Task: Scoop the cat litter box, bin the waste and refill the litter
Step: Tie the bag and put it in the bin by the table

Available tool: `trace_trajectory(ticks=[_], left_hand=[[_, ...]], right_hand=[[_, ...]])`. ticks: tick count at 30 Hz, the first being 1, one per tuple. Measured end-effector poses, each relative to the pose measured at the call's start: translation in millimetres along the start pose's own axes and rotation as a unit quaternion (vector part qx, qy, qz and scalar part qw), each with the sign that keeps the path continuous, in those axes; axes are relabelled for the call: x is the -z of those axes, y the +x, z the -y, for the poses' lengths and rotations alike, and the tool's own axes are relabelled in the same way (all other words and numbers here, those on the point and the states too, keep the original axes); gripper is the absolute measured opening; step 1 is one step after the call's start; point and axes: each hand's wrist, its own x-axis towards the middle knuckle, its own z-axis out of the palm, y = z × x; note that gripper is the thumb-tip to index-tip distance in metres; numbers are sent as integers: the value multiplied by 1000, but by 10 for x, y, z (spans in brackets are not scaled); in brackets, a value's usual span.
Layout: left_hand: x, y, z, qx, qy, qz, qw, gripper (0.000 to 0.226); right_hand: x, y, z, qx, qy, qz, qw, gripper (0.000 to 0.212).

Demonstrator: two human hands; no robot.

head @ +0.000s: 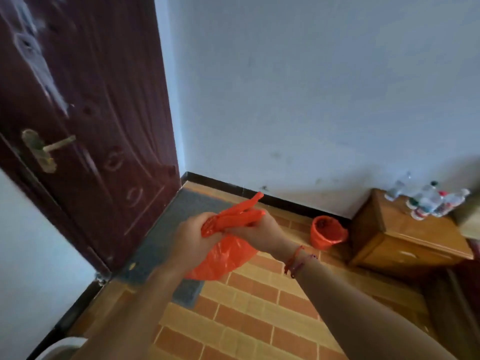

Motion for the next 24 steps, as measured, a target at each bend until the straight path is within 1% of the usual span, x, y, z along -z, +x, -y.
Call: trace_trajectory(ticks=[4,8,13,15,18,24], left_hand=[[-677,396,-465,-24,-18,42,999,24],[-1262,757,-829,-36,-38,65,996,25],[-1929,1143,-1177,-60,-37,89,993,24],[-2152,1296,-1274,-63,-31,107,992,23],[-2460,1562,-1337,-60,-30,132,989,25],[-3054,2156,-1446,-76,-26,189,979,14]], right_hand=[[761,-115,-510,-36,14,-53,998,34],[1407,-205,-934,-59,-35,-83,994,44],[1986,-265,-1489,-104,-89,-104,985,46],[2155,-284,-1680,-128,-99,-122,979,44],[2356,-285,-1961,-155,-94,-143,973,36],[2738,-12,-2477,-217,-91,-185,954,26]])
